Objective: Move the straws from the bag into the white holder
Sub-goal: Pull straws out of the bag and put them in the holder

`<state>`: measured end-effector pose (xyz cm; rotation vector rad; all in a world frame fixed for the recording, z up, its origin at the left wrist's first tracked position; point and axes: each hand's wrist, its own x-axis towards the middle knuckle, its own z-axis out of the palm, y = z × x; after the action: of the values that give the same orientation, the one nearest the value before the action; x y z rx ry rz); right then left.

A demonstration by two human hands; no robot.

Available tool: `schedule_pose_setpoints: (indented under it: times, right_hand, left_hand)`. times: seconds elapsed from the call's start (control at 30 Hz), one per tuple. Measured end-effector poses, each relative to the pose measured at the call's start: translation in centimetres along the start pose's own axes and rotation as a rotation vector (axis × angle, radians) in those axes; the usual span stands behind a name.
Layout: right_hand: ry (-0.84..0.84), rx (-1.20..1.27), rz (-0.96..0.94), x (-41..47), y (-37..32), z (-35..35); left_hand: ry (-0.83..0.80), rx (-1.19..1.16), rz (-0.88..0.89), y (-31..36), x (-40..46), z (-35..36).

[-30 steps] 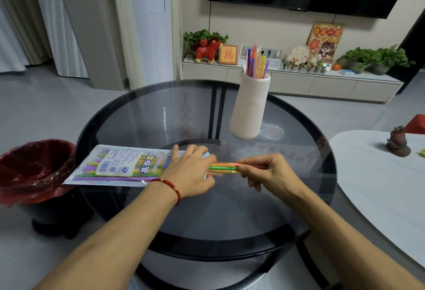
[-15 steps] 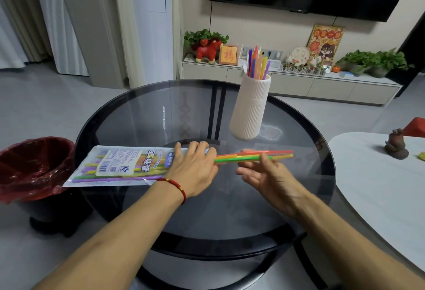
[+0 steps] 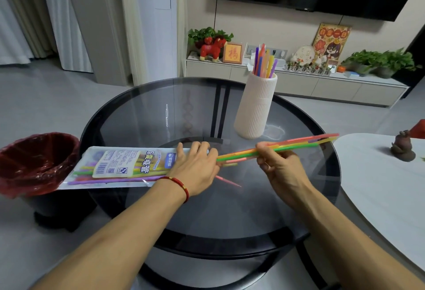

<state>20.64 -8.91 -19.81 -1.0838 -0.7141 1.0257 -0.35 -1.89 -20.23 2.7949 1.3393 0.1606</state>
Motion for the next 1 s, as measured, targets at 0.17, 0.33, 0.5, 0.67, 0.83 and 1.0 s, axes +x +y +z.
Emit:
schedule_pose_setpoints:
  times: [0.17,0.33,0.5,0.67,0.83,1.0]
  right_hand:
    - [-0.037,-0.071,-0.044,-1.4,1.9,2.5]
    - [0.010,-0.234,-0.120,-1.1,2.1,2.6]
    - [0.080,-0.346,-0.181,0.2,-0.9,-0.9]
    - [0.023,-0.630,-0.285,0.8,-7.6,-4.3]
    - [-0.063,-1.074,-0.375,1.8,-15.6,-3.3]
    - [-0.087,-1.452,-0.299,2.9,-16.7,-0.4]
  left_hand:
    - [0.027,-0.017,0.062,1.5,0.1,0.1]
    - [0.014,-0.010,0.073,1.5,0.1,0.4]
    - [-0.040,-0.008,0.050,-0.1,0.3,0.9]
    - [-0.074,0.017,0.049,-0.2,0.3,1.6]
    - [-0.097,0.021,0.041,-0.3,0.3,1.7]
    - [-0.120,0.028,0.039,-0.1,0.2,1.4]
